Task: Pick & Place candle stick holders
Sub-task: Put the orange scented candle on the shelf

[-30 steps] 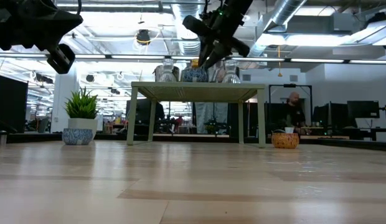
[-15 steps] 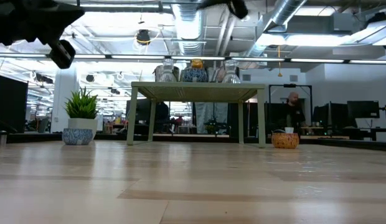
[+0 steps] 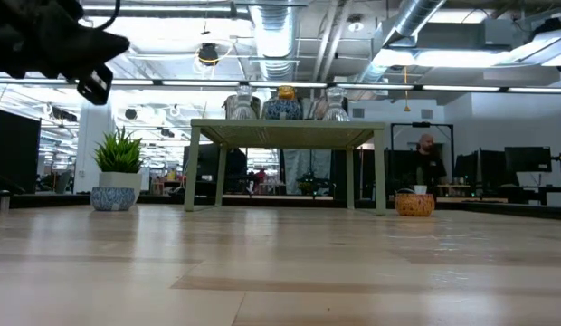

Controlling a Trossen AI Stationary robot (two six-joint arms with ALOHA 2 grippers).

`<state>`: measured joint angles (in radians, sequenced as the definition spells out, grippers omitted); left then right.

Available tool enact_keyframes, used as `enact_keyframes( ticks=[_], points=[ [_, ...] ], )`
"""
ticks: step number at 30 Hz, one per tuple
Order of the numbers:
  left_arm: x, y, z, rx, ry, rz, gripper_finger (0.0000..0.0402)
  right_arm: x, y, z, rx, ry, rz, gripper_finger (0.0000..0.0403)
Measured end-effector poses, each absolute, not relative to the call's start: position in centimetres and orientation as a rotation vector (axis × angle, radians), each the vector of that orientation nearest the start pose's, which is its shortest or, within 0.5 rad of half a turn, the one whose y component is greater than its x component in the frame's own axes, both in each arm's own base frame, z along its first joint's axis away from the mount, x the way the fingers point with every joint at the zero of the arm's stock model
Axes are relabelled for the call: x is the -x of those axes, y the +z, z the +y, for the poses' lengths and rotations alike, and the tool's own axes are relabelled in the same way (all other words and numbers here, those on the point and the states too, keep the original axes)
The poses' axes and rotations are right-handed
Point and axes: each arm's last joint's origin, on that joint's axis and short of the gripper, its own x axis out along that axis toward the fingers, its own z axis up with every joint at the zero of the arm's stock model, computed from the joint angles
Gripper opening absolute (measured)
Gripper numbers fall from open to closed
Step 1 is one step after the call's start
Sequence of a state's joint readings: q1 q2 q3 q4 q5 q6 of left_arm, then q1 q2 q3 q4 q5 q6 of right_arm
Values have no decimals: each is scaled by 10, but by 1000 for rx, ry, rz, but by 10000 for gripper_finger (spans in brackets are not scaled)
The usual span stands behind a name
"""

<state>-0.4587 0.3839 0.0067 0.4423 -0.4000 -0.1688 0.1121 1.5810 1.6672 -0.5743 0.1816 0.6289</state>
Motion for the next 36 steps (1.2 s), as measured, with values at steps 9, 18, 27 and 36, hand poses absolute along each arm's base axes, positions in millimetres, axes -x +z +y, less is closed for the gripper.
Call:
enact_keyframes(
  ticks=[9, 18, 27, 36],
  points=[
    [-110, 177, -44, 192, -131, -78, 4, -323, 413, 52, -498, -165, 493, 96],
    [-102, 187, -41, 234, -178, -173, 4, -233, 395, 23, -426, -768, 918, 108],
    [-93, 196, -39, 341, -263, -258, 4, -203, 361, -41, -514, -976, 1030, 169],
    [-89, 198, -36, 335, -251, -286, 6, -202, 288, -97, -704, -889, 1047, 181]
  ],
)
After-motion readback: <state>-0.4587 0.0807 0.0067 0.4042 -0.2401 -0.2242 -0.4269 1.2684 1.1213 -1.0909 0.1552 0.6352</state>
